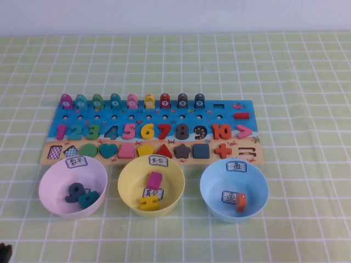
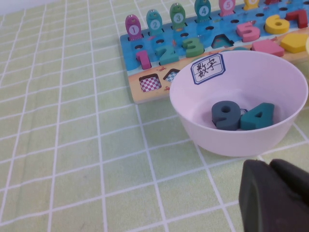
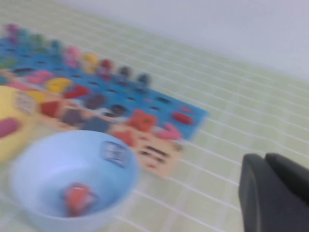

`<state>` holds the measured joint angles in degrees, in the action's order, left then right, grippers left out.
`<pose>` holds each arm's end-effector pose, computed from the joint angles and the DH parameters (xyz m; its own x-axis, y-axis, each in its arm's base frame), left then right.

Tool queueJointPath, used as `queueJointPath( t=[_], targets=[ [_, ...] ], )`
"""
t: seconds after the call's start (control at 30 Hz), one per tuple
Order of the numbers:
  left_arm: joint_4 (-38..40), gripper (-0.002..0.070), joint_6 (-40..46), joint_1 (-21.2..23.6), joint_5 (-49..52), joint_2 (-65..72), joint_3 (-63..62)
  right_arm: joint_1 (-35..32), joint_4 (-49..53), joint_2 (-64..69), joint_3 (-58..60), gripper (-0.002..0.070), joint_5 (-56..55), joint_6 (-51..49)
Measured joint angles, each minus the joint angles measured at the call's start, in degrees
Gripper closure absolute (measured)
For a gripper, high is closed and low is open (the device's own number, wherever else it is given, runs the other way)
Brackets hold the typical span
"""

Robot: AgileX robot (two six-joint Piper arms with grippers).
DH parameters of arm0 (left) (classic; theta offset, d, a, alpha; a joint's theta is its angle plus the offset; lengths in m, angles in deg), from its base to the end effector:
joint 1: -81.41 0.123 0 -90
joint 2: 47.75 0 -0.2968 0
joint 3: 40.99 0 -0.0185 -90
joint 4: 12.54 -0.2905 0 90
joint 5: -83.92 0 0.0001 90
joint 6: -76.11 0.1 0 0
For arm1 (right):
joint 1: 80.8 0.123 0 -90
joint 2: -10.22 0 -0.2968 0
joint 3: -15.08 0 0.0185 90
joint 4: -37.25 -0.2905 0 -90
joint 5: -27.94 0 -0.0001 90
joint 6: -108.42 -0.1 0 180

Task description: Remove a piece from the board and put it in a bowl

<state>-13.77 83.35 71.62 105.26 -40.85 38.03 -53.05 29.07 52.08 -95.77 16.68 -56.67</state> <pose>0.0881 -0.0144 0.1680 -0.2655 0.1938 -0.9444 0.2036 0.9688 0.1416 0.1387 0.0698 0.2170 -0.0976 -0.1868 -0.9775 -0.4562 0.8814 -0.1228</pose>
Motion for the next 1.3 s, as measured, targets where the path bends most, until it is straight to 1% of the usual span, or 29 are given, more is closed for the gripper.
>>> queueJointPath(
  t=[0.07, 0.17, 0.3, 0.4, 0.57, 0.93, 1.1, 1.2, 1.3],
  targets=[
    [0.00, 0.0679, 0.00, 0.00, 0.00, 0.00, 0.00, -5.25, -0.09, -3.58, 2.71, 0.0694, -0.13, 0.00],
    [0.00, 0.0679, 0.00, 0.00, 0.00, 0.00, 0.00, -11.13, -0.09, -9.71, 6.07, 0.0694, -0.13, 0.00],
    [0.00, 0.0679, 0.00, 0.00, 0.00, 0.00, 0.00, -17.62, -0.09, -19.14, 9.33, 0.0694, 0.47, 0.00],
    [0.00, 0.0679, 0.00, 0.00, 0.00, 0.00, 0.00, -21.49, -0.09, -25.54, 9.81, 0.0694, 3.26, 0.00],
    [0.00, 0.0680, 0.00, 0.00, 0.00, 0.00, 0.00, -22.61, -1.03, -30.70, 9.81, 0.0694, 9.34, 0.00],
    [0.00, 0.0679, 0.00, 0.00, 0.00, 0.00, 0.00, -23.30, -4.88, -31.26, 9.81, 0.0694, 16.79, 0.00],
    [0.00, 0.0679, 0.00, 0.00, 0.00, 0.00, 0.00, -27.07, -3.60, -33.29, 9.81, 0.0694, 18.73, 0.00],
    [0.00, 0.0679, 0.00, 0.00, 0.00, 0.00, 0.00, -29.56, -3.12, -34.67, 9.81, 0.0694, 22.24, 0.00],
    [0.00, 0.0679, 0.00, 0.00, 0.00, 0.00, 0.00, -30.45, -3.04, -34.80, 9.81, 0.0694, 26.66, 0.00]
  ],
)
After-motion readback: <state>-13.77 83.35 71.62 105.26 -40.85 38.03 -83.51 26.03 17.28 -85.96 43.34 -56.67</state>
